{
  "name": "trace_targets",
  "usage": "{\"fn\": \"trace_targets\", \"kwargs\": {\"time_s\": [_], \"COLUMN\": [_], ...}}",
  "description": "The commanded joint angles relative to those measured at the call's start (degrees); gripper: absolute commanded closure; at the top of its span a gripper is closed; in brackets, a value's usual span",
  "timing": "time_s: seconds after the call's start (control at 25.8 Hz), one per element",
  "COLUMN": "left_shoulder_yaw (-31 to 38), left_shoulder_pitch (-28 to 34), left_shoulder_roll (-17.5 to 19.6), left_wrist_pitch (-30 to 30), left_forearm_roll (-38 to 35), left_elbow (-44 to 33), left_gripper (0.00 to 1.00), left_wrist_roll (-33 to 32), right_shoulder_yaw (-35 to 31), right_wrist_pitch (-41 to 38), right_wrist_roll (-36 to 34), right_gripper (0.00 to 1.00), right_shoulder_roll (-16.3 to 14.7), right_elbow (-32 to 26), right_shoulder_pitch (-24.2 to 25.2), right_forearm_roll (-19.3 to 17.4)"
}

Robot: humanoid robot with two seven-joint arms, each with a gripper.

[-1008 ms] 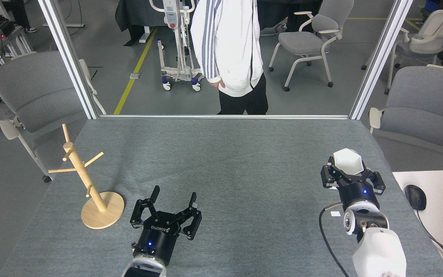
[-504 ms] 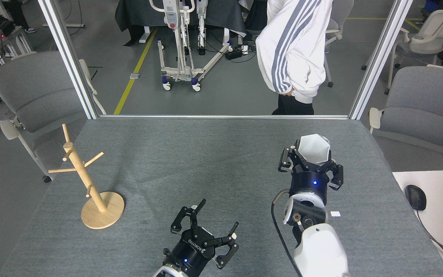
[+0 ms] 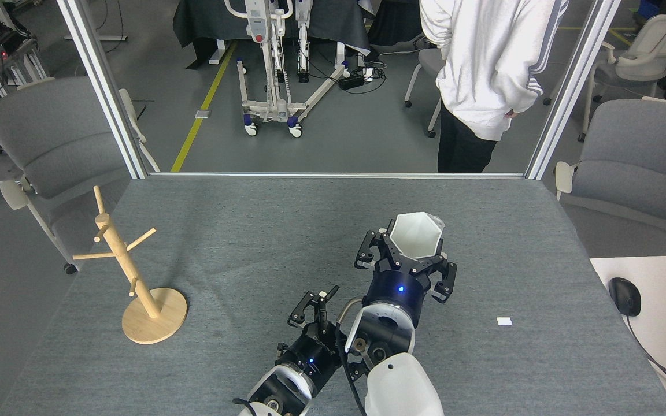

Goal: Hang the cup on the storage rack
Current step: 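Carry the cup toward the left gripper at table center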

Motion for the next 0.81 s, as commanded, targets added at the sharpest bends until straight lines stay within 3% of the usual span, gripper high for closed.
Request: {"fn": "trace_targets", "kwargs": {"time_s": [0.0,0.5,0.78], "left_shoulder_yaw": [0.11,-0.51,-0.33], "left_shoulder_pitch": [-0.44,-4.22,-6.68], "left_shoulder_roll": [-0.09,-0.18,-0.27], "left_wrist_pitch": [1.41,0.18,-3.77], "left_forearm_roll": [0.18,0.80,6.51], "left_elbow": [0.40,2.69,3.04], "left_gripper": [0.01,0.01,0.01], "left_wrist_roll": [0.34,0.08,-0.01], "right_shoulder_yaw": [2.21,4.32,4.67], "right_wrist_pitch": [1.77,2.21,2.21], "right_wrist_roll": [1.40,3.77,3.77], "right_gripper": [1.00,1.00,1.00], "right_shoulder_roll": [0.48,0.65,0.65], "right_elbow": [0.11,0.28,1.69], "right_shoulder_pitch": [0.25,0.25,0.25], "right_forearm_roll": [0.69,0.52,0.69]}}
